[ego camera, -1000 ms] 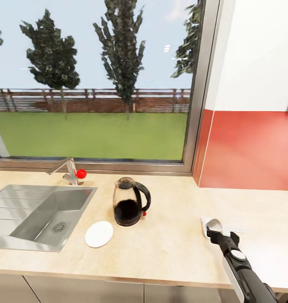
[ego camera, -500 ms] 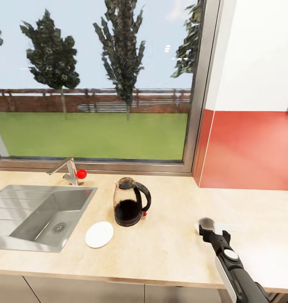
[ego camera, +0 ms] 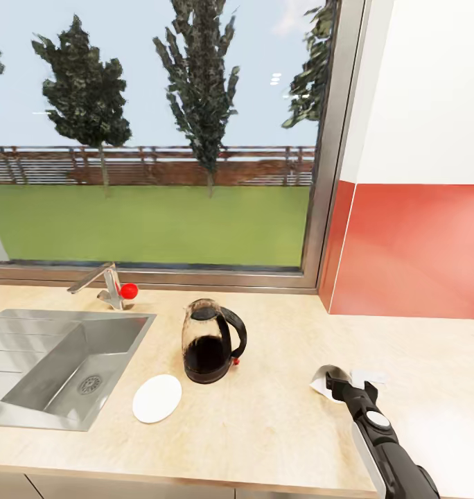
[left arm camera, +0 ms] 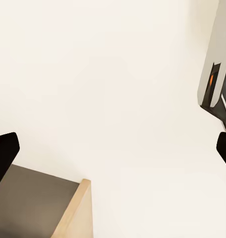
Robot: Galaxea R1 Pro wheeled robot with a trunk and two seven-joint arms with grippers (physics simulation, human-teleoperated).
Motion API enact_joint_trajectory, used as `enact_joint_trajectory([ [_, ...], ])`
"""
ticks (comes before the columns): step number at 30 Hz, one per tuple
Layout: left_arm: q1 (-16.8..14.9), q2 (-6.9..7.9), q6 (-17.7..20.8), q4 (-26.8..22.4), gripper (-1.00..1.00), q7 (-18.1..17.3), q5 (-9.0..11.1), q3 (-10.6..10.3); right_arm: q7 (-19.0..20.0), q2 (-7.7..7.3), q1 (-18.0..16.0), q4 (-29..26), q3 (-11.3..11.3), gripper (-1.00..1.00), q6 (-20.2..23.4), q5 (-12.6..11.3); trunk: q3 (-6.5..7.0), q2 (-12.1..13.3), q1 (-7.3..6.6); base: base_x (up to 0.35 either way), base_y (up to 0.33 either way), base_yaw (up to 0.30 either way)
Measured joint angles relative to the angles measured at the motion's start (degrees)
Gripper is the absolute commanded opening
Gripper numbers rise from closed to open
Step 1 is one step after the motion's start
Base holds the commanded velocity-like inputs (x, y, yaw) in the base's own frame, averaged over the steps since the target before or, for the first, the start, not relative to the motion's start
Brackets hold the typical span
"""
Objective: Set up a coffee station on the kitchen countertop: keep the coffee maker on the countertop, move the bottle of coffee from the kitchen shelf to the counter next to the coffee maker, place a paper coffee filter on top of the coffee maker, put the saucer next to the coffee maker with the coffee cup on the saucer, and place the electric kettle next to the coffee maker.
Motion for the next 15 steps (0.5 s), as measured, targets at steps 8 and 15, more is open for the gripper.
enact_joint_trajectory([
  [8,0.0,0.0,0.0,0.0,1.0,-0.2,0.0,0.0,0.0,-0.02,0.0,0.1,-0.1,1.0,0.0,0.0,0.0,0.0,-0.01,0.024,-0.009,0.0],
  [15,0.1,0.0,0.0,0.0,1.0,-0.2,0.1,0.0,0.0,-0.03,0.0,0.4,0.0,1.0,0.0,0.0,0.0,0.0,-0.01,0.128,-0.069,0.0],
])
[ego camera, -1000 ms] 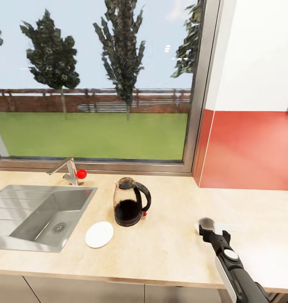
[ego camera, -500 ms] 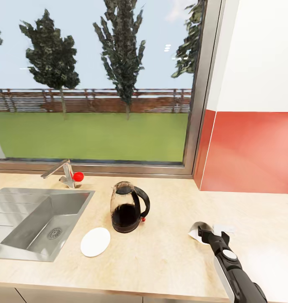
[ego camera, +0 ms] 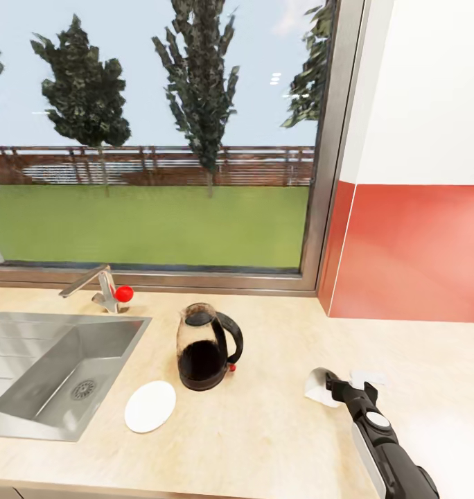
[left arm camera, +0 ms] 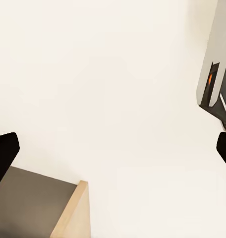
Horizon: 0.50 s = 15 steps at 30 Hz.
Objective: Set up a coffee station on the kitchen countertop: keep the coffee maker on the countertop, move the bottle of coffee from the kitchen shelf to the counter next to the coffee maker, place a paper coffee filter on top of the coffee maker, put the saucer next to the coffee maker with the coffee cup on the saucer, and place the electric kettle next to the coffee maker.
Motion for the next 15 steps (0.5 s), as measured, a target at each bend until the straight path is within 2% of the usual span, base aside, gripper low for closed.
enact_joint_trajectory([
  [11,0.0,0.0,0.0,0.0,1.0,0.0,0.1,0.0,2.1,0.0,0.0,0.1,0.1,1.0,-0.1,0.1,0.0,0.0,0.0,0.03,-0.006,0.0],
  [12,0.0,0.0,0.0,0.0,1.0,0.0,0.1,0.0,2.1,0.03,0.0,0.1,0.1,-1.0,-0.2,0.1,0.0,0.0,-0.01,0.154,0.0,0.0],
  [15,0.0,0.04,0.0,0.0,1.0,0.0,0.1,0.0,2.5,0.14,0.0,0.5,0.4,-1.0,-1.2,0.1,0.0,0.0,-0.01,0.185,0.0,0.0],
])
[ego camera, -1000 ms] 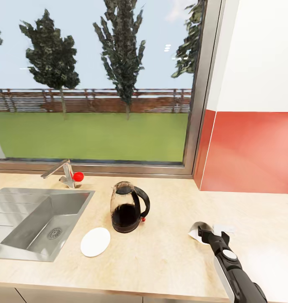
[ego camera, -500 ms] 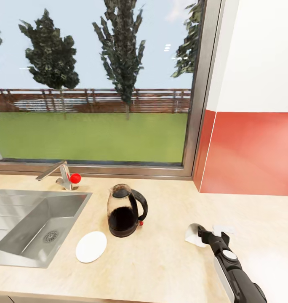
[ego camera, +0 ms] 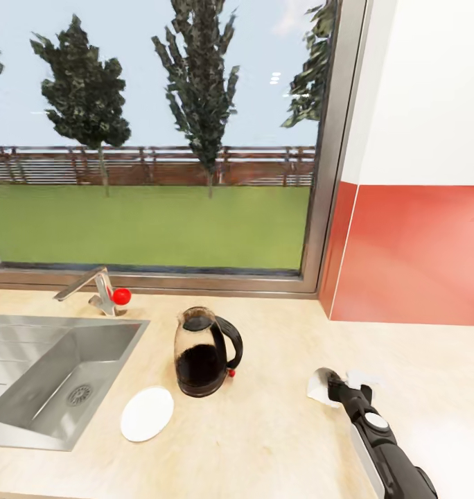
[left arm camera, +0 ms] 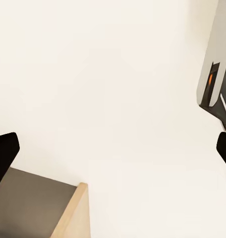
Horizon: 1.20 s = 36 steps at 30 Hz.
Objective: Set up a coffee station on the kitchen countertop: keep the coffee maker on the countertop, move the bottle of coffee from the kitchen shelf to the counter next to the coffee maker, place a paper coffee filter on top of the coffee maker, put the saucer next to the coffee maker with the coffee cup on the saucer, and place the electric kettle next to the coffee maker.
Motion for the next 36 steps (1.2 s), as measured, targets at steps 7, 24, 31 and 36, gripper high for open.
enact_joint_trajectory([
  [7,0.0,0.04,0.0,0.0,1.0,0.0,0.0,0.0,0.8,0.12,0.0,2.9,4.0,-1.0,-3.7,0.2,0.0,0.0,0.02,0.062,0.0,0.0],
  [24,0.0,0.04,0.0,0.0,1.0,0.0,0.0,0.0,0.8,0.12,0.0,2.8,4.1,-1.0,-3.8,0.2,0.0,0.0,0.02,0.0,0.0,0.0],
  [31,0.0,0.04,0.0,0.0,1.0,0.0,0.0,0.0,0.9,0.12,0.0,2.7,4.1,-1.0,-3.8,0.0,0.0,0.0,0.02,0.0,0.0,0.0],
  [36,0.0,0.05,0.0,0.0,1.0,0.0,0.0,0.0,0.9,0.12,0.0,2.1,4.1,-1.0,-3.7,0.2,0.0,0.0,0.02,0.0,0.0,0.0],
])
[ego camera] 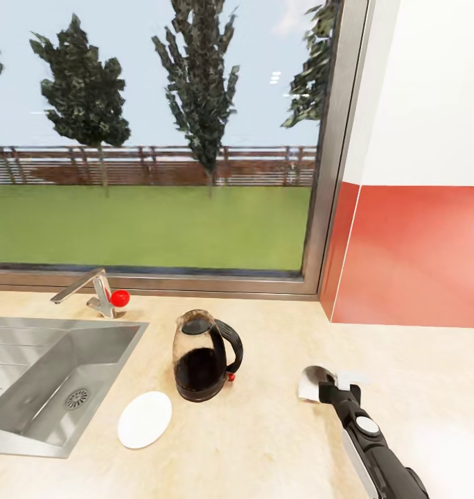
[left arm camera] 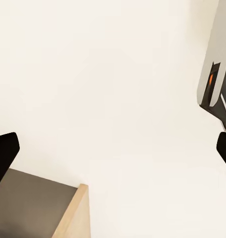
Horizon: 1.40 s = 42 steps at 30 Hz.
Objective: Set up a coffee station on the kitchen countertop: keep the coffee maker on the countertop, move the bottle of coffee from the kitchen shelf to the counter next to the coffee maker, place a paper coffee filter on top of the coffee maker, put the saucer next to the coffee maker with the coffee cup on the saucer, and place the electric kettle next to the coffee maker.
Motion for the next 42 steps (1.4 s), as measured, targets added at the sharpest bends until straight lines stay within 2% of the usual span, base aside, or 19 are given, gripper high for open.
enact_joint_trajectory([
  [15,0.1,0.0,-0.1,0.0,1.0,0.0,0.0,0.0,-0.1,0.0,0.0,-5.9,-0.1,-1.0,0.3,0.0,0.0,0.0,0.0,0.0,0.0,0.0],
  [21,0.1,0.0,-0.1,0.0,1.0,0.0,0.0,0.0,-0.2,0.0,0.0,-12.0,-0.1,-1.0,1.5,0.0,0.0,0.0,0.0,0.0,0.0,0.0],
  [24,0.1,0.0,-0.1,0.0,1.0,0.0,0.0,0.0,-0.2,0.0,0.0,-16.5,-0.1,-1.0,5.0,0.0,0.0,0.0,0.0,0.0,0.0,0.0],
  [27,0.1,0.0,-0.2,0.0,1.0,0.1,0.0,0.0,-0.1,0.05,-0.1,-22.4,0.0,-1.0,10.7,-0.1,0.0,0.0,0.0,0.0,0.0,0.0],
  [29,0.1,0.0,-0.1,0.0,1.0,0.2,0.0,-0.1,0.1,0.09,0.0,-25.1,0.2,-1.0,12.5,-0.2,0.0,0.0,0.0,0.0,0.0,0.0],
  [31,0.1,0.0,-0.1,0.0,1.0,0.3,0.0,-0.1,0.6,0.16,0.0,-27.7,0.7,-1.0,13.8,-0.3,0.0,0.0,0.0,0.0,0.0,0.0],
  [37,0.1,0.04,-0.1,0.0,1.0,0.6,0.0,0.0,2.4,0.23,0.0,-29.4,1.9,-1.0,14.6,-0.4,0.0,0.0,0.01,-0.071,0.0,0.0],
  [40,0.1,0.07,-0.1,0.0,1.0,0.5,0.1,0.1,3.2,0.68,0.0,-29.9,4.4,-1.0,14.6,-0.4,0.0,0.0,0.03,-0.284,0.0,0.0],
  [42,0.1,0.03,-0.1,0.0,1.0,0.6,0.1,0.2,3.2,0.79,0.0,-30.4,5.0,-1.0,14.6,-0.4,0.0,0.0,0.03,-0.314,0.009,0.0],
])
